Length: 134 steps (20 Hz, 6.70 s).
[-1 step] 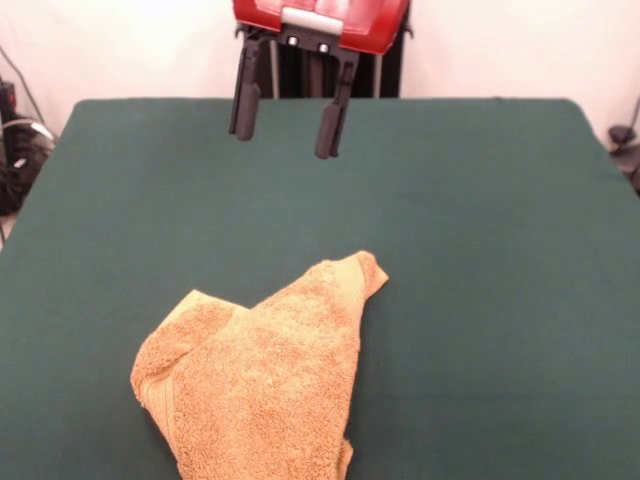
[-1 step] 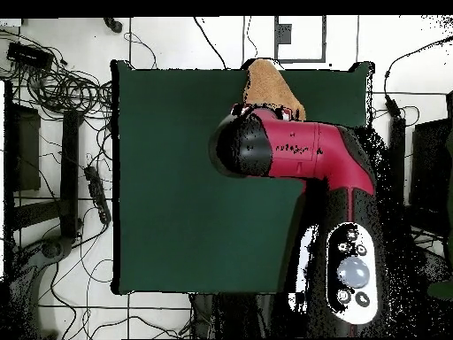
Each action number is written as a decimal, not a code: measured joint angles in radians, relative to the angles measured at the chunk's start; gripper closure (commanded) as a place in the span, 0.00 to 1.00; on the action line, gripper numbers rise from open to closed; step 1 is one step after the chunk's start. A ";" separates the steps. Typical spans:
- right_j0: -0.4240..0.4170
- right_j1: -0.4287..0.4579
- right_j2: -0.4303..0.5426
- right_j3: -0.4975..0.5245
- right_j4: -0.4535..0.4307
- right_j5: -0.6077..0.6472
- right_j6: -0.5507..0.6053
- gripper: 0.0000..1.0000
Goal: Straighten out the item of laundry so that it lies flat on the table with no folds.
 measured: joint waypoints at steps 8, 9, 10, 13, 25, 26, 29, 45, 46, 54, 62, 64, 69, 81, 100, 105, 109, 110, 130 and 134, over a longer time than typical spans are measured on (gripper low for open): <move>0.018 0.004 -0.003 0.006 0.000 -0.004 0.000 0.00; 0.021 0.005 -0.003 0.011 0.000 -0.009 0.000 0.00; 0.022 0.007 -0.003 0.014 0.000 -0.015 0.000 0.00; 0.024 0.014 -0.003 0.026 0.000 -0.040 0.000 0.00; 0.022 0.105 -0.009 0.041 0.000 -0.187 0.000 0.00; 0.022 0.111 -0.009 0.042 0.000 -0.195 0.000 0.00; 0.018 0.141 -0.010 0.043 0.001 -0.222 0.000 0.00; 0.027 0.282 -0.034 0.056 0.009 -0.255 0.000 0.00; 0.029 0.288 -0.036 0.058 0.013 -0.255 0.000 0.00; 0.055 0.323 -0.046 0.088 0.056 -0.259 0.000 0.00; 0.057 0.345 -0.047 0.128 0.095 -0.299 0.000 0.00; 0.057 0.347 -0.047 0.140 0.106 -0.317 0.000 0.00; 0.055 0.362 -0.047 0.141 0.122 -0.345 0.000 0.00; 0.045 0.379 -0.040 0.148 0.156 -0.394 0.000 0.00; 0.055 0.383 -0.050 0.153 0.161 -0.433 0.000 1.00; 0.121 0.360 -0.111 0.190 0.219 -0.430 0.003 1.00; 0.205 0.323 -0.164 0.236 0.284 -0.406 0.022 1.00; 0.237 0.307 -0.180 0.254 0.310 -0.396 0.033 1.00; 0.373 0.236 -0.218 0.371 0.467 -0.356 0.166 1.00; 0.372 0.236 -0.218 0.383 0.491 -0.356 0.166 1.00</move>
